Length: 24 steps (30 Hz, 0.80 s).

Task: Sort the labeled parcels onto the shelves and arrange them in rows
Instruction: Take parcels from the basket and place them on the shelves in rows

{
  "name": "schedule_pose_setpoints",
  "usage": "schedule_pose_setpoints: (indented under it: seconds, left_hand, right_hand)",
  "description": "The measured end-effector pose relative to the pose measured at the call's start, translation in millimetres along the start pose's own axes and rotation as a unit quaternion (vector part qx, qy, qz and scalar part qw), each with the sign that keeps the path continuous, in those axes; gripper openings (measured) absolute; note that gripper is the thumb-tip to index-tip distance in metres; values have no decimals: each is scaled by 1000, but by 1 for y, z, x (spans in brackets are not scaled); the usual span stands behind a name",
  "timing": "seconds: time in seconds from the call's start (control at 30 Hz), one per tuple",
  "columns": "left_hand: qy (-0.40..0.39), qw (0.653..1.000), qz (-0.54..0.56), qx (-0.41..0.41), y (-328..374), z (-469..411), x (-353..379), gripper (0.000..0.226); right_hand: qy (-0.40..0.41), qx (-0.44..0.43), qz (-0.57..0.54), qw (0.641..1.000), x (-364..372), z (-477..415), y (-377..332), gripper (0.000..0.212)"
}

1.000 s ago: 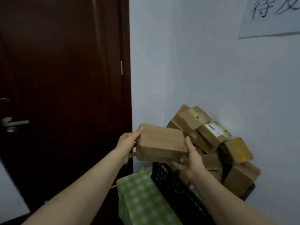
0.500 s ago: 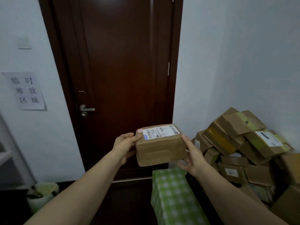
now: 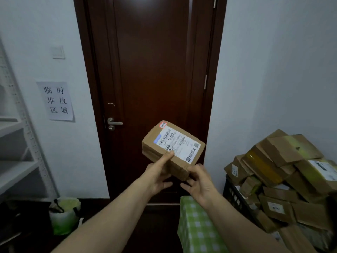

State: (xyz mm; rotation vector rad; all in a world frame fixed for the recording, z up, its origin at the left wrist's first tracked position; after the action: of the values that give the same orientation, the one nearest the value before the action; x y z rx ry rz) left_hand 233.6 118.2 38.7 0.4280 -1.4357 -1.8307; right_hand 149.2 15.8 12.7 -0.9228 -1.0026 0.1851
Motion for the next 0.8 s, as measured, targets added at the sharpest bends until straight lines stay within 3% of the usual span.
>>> schedule_pose_setpoints:
  seconds: [0.13,0.27,0.43,0.6,0.8]
  left_hand:
    - [0,999,-15,38,19,0,-15,43]
    - [-3,998,-50,50,31,0,-33,39]
    - [-26,994,-79,74,39,2,-32,44]
    - [-30,993,-75,82,40,5,-32,34]
    - [-33,993,-76,86,40,3,-36,37]
  right_hand:
    - [-55,-32,68,996,6,2,-14,91]
    - [-47,-48,99,993,9,0,-45,93]
    - [-92,-78,177,977,25,2,-52,52]
    - [-95,-84,170,977,24,6,-48,49]
    - [-105,-84,171,976,26,6,-46,47]
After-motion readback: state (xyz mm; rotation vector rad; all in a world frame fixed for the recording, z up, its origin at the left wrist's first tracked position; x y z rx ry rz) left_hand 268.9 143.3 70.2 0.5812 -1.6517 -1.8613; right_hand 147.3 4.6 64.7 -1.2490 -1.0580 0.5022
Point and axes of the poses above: each hand's wrist, its own z-axis away from the middle knuckle, its own x-axis out of the palm, y = z × x, the point moved 7 cm from there along -z, towards the middle knuckle, and after that the axes turned 9 degrees about -z, right-handed, at the moved point
